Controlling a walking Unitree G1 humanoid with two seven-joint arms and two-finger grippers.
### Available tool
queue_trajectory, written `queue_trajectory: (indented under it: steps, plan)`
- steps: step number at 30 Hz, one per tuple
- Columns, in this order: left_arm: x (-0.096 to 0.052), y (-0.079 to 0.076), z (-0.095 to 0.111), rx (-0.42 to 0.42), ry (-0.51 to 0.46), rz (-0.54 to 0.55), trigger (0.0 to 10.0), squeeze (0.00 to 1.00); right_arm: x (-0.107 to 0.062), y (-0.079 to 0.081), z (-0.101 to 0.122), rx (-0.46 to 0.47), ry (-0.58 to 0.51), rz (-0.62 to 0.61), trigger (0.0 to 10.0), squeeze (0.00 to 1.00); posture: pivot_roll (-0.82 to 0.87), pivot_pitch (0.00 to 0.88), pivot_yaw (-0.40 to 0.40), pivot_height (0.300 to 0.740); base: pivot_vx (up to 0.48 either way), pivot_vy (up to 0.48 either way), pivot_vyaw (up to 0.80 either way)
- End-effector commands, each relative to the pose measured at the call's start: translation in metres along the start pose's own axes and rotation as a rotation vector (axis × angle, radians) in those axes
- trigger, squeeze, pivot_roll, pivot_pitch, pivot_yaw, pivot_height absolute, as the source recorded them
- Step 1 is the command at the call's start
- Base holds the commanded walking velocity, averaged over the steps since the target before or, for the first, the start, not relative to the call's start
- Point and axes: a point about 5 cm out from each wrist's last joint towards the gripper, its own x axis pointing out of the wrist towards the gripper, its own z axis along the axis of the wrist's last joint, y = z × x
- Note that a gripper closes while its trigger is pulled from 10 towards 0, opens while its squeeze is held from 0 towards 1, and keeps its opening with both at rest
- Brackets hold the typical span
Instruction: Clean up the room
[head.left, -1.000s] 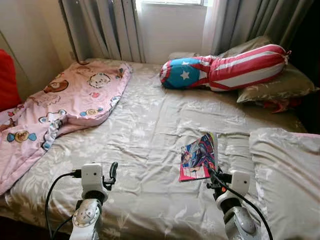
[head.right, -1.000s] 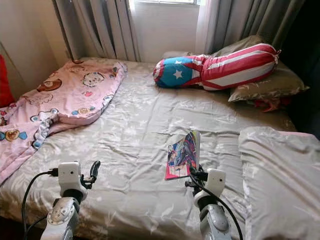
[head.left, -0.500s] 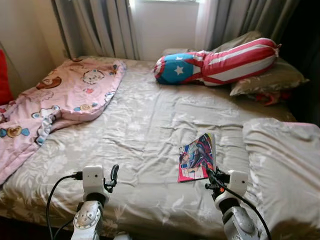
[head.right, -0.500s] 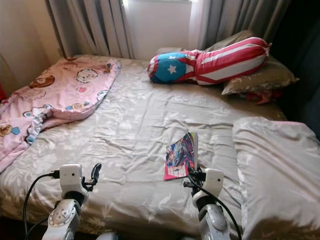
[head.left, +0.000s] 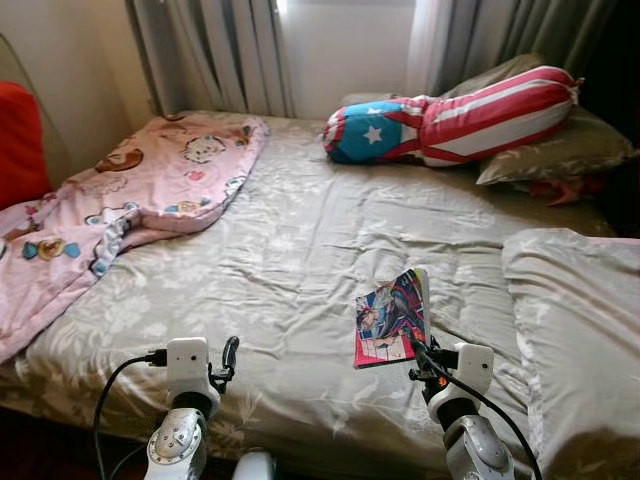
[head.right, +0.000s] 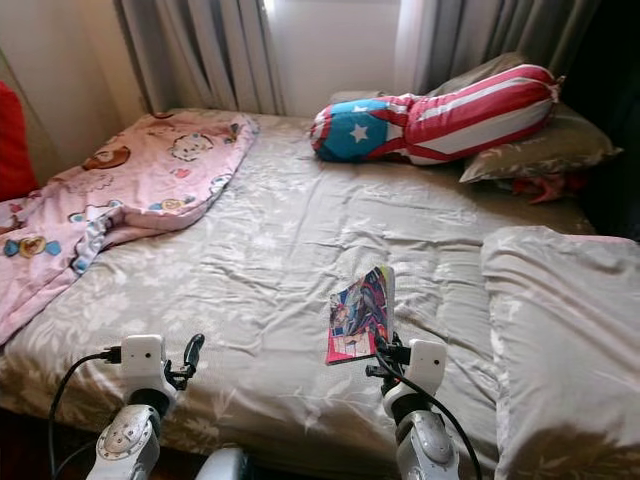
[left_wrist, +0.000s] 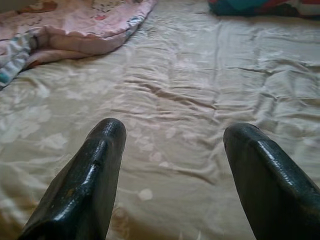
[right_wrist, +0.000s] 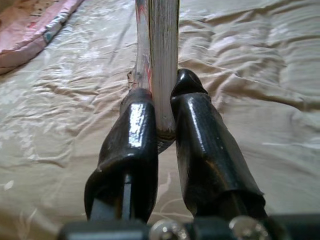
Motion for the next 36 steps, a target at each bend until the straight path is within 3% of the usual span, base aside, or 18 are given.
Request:
queue_trajectory:
  steps: [1, 24, 29, 33, 36]
  plan:
    - [0.003, -0.001, 0.004, 0.000, -0.014, -0.012, 10.0, 0.00, 0.004, 0.006, 0.009, -0.001, -0.050, 0.021, 10.0, 0.00, -0.01, 0.000, -0.008, 0.657, 0.000, 0.000, 0.00]
    - [0.002, -0.001, 0.003, 0.007, -0.014, -0.019, 10.0, 0.00, 0.006, 0.008, 0.006, 0.004, -0.039, 0.042, 10.0, 0.00, 0.00, 0.000, -0.006, 0.657, 0.270, 0.000, 0.00]
    - [0.002, -0.001, 0.002, 0.007, -0.010, -0.024, 10.0, 0.00, 0.011, 0.000, 0.004, 0.093, -0.017, -0.003, 10.0, 0.00, 0.00, 0.000, -0.004, 0.657, 0.000, 0.000, 0.00]
    - [0.000, -0.001, 0.003, 0.010, -0.011, -0.029, 10.0, 0.00, 0.017, -0.008, 0.002, 0.223, 0.011, -0.027, 10.0, 0.00, 0.02, 0.000, -0.001, 0.657, 0.000, 0.000, 0.00]
    - [-0.001, 0.000, 0.003, 0.013, -0.010, -0.033, 10.0, 0.00, 0.021, -0.012, 0.001, 0.226, 0.045, -0.031, 10.0, 0.00, 0.02, 0.000, 0.002, 0.657, 0.000, 0.000, 0.00]
